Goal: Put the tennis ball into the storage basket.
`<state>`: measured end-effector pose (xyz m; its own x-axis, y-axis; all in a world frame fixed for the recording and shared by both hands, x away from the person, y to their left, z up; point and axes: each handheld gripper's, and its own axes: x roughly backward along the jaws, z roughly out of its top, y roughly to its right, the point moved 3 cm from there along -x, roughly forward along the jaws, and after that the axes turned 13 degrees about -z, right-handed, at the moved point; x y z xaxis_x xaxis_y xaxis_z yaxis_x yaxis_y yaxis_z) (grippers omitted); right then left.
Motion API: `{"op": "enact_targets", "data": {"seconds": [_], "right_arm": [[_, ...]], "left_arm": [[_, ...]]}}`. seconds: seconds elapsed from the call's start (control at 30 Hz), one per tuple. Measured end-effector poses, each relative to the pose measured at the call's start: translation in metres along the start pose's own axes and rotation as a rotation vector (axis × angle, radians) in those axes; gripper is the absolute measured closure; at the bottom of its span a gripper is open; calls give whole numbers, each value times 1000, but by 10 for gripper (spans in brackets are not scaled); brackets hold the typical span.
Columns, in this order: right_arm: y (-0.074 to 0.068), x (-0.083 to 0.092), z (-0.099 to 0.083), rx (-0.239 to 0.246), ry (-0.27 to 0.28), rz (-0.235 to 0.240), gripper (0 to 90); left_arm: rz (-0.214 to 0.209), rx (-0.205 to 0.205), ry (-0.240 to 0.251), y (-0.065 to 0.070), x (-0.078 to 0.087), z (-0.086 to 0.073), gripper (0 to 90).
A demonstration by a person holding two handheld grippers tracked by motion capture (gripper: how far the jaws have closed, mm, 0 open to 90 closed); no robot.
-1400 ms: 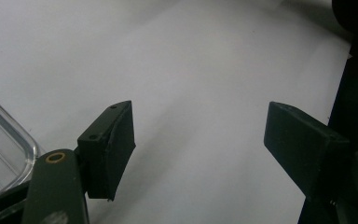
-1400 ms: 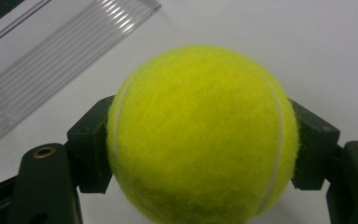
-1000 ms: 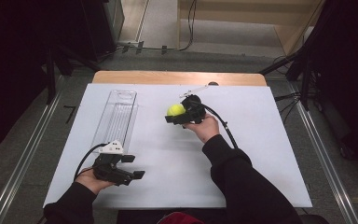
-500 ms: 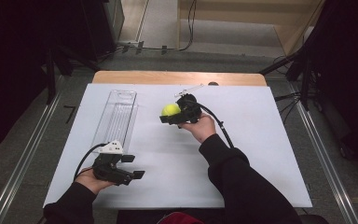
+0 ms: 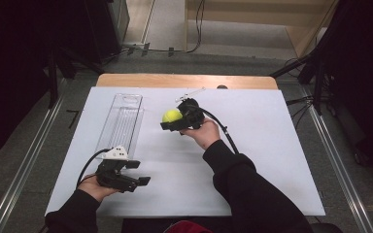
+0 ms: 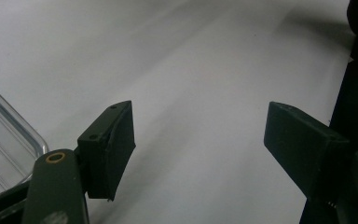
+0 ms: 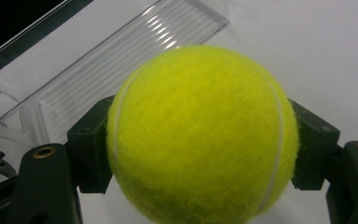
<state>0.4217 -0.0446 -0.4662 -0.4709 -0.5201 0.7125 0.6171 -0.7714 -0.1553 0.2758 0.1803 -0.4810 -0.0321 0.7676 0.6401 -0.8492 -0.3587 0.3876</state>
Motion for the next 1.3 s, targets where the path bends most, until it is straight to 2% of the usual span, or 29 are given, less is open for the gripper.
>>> {"op": "enact_targets", "data": {"seconds": [0.2,0.73,1.3], "right_arm": [[-7,-3,1,-6,0,13,227],[-25,-12,9,10,-10,40,227],[-46,-12,35,41,1,65,226]], "left_arm": [[9,8,15,-1,3,0,253],[15,0,12,0,3,-2,254],[8,-6,13,1,4,-2,254]]}}
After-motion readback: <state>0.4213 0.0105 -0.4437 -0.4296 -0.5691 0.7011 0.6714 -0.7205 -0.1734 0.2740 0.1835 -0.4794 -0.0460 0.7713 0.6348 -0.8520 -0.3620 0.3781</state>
